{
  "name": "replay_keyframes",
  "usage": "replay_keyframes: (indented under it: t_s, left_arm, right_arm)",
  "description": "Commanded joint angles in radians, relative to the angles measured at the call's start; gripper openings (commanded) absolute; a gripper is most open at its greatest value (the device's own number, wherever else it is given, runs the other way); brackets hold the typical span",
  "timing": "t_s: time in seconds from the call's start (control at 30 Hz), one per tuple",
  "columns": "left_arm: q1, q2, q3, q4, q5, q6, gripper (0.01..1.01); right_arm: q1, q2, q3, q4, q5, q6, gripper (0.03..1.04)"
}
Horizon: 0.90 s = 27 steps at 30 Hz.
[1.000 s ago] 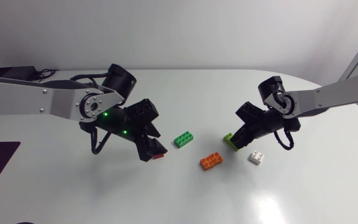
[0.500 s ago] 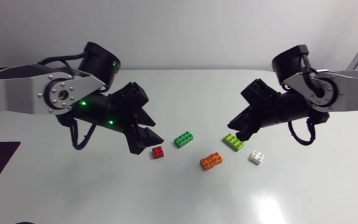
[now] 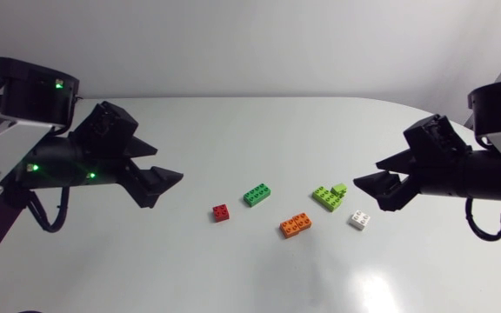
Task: Separate the duplo bricks
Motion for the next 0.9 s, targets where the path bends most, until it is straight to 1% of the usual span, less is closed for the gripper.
replay_keyframes:
  t_s: [0.0,0.13,0.17,0.23,0.3,0.37,0.47,0.57,0.73,0.87]
  left_arm:
    - [0.006,-0.058,-0.051,0.016,-0.062,-0.053,0.987]
    - [0.024,-0.134,-0.08,0.007,-0.155,-0.079,0.985]
    - [0.041,-0.156,-0.087,-0.002,-0.157,-0.079,0.984]
    - [0.081,-0.209,-0.105,-0.013,-0.157,-0.093,0.967]
    - [0.112,-0.274,-0.128,-0.021,-0.159,-0.093,0.979]
    - [0.161,-0.337,-0.143,-0.039,-0.162,-0.107,0.984]
    - [0.234,-0.4,-0.177,-0.054,-0.163,-0.115,0.987]
    - [0.296,-0.424,-0.222,-0.061,-0.165,-0.109,0.987]
    - [0.345,-0.579,-0.301,-0.051,-0.183,-0.07,0.987]
    - [0.383,-0.654,-0.321,-0.065,-0.185,-0.043,0.987]
  right_arm:
    - [-0.031,-0.048,-0.047,0.019,0.011,0.025,1.0]
    - [-0.055,-0.134,-0.084,0.033,0.06,0.024,1.0]
    - [-0.066,-0.157,-0.092,0.036,0.074,0.022,1.0]
    - [-0.068,-0.215,-0.115,0.059,0.141,0.036,1.0]
    - [-0.071,-0.272,-0.132,0.077,0.178,0.051,1.0]
    - [-0.082,-0.318,-0.15,0.099,0.206,0.082,1.0]
    - [-0.114,-0.367,-0.184,0.094,0.206,0.114,1.0]
    - [-0.121,-0.408,-0.211,0.079,0.206,0.134,1.0]
    - [-0.18,-0.496,-0.23,0.07,0.203,0.131,1.0]
    - [-0.192,-0.562,-0.257,0.091,0.206,0.133,1.0]
